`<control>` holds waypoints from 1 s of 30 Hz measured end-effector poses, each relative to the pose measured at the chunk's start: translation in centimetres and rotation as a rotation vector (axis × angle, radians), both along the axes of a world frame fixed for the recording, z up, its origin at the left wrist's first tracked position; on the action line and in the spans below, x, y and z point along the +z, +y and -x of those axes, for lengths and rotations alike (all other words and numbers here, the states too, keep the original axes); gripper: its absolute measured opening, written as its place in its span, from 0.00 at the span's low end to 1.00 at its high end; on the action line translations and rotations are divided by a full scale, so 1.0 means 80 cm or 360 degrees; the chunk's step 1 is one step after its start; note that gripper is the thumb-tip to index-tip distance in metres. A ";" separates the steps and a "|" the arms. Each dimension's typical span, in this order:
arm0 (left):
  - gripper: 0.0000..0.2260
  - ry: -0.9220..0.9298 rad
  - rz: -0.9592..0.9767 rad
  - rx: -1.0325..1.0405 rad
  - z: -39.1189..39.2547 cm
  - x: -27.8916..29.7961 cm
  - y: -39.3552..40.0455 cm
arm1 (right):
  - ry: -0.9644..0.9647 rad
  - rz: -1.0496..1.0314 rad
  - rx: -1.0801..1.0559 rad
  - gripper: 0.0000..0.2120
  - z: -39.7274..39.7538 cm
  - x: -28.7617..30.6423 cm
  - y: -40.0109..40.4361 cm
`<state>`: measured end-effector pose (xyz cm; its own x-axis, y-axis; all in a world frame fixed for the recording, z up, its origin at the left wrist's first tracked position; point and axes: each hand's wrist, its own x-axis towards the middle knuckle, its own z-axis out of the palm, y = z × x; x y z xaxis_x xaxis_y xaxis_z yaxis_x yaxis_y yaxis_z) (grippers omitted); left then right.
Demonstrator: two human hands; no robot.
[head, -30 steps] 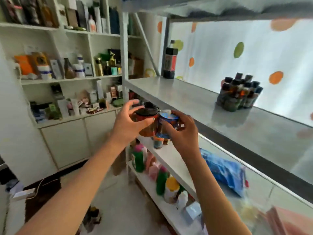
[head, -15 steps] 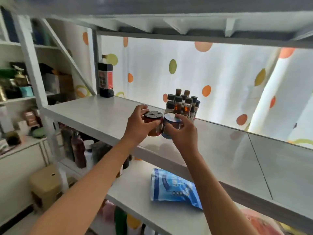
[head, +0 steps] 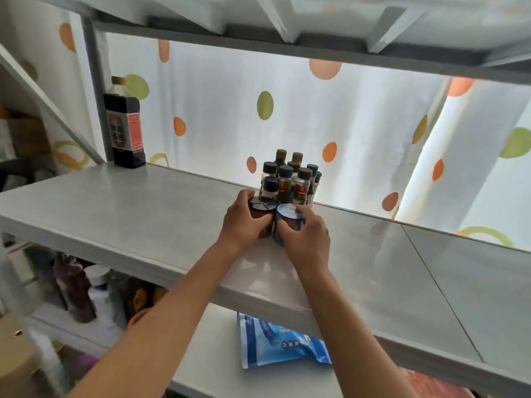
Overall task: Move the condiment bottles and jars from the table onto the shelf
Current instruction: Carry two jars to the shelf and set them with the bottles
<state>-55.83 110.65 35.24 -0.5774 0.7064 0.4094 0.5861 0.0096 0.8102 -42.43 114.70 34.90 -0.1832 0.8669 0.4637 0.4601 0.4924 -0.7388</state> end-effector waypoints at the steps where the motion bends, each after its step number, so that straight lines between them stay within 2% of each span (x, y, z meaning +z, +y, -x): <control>1: 0.29 0.0011 -0.0003 -0.0010 0.000 -0.002 0.003 | -0.0013 -0.0001 -0.0018 0.24 0.001 -0.001 0.001; 9: 0.31 0.0089 -0.0008 -0.0085 -0.007 -0.007 -0.001 | -0.0138 -0.0002 -0.0046 0.28 0.000 -0.005 0.005; 13: 0.33 0.0152 -0.0002 -0.0072 -0.011 -0.005 -0.013 | -0.0164 0.0027 0.0015 0.35 -0.001 -0.008 0.002; 16: 0.34 0.0353 0.0020 -0.0034 -0.017 -0.007 -0.029 | -0.0202 -0.0098 0.0013 0.37 -0.005 -0.007 -0.002; 19: 0.34 0.0634 0.0082 0.0108 -0.028 -0.013 -0.054 | -0.0310 -0.0379 0.0023 0.35 -0.011 0.000 -0.013; 24: 0.32 0.0898 0.0292 0.0368 -0.063 -0.013 -0.115 | -0.0450 -0.0589 0.0338 0.34 -0.022 0.000 -0.052; 30: 0.31 0.0983 0.0555 0.0799 -0.124 -0.028 -0.224 | -0.0456 -0.0834 0.0864 0.31 -0.046 -0.039 -0.124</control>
<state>-45.95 92.75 32.98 -0.6000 0.5713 0.5600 0.7800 0.5731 0.2511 -38.75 104.76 31.80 -0.6897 0.3057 0.6564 0.1937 0.9514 -0.2395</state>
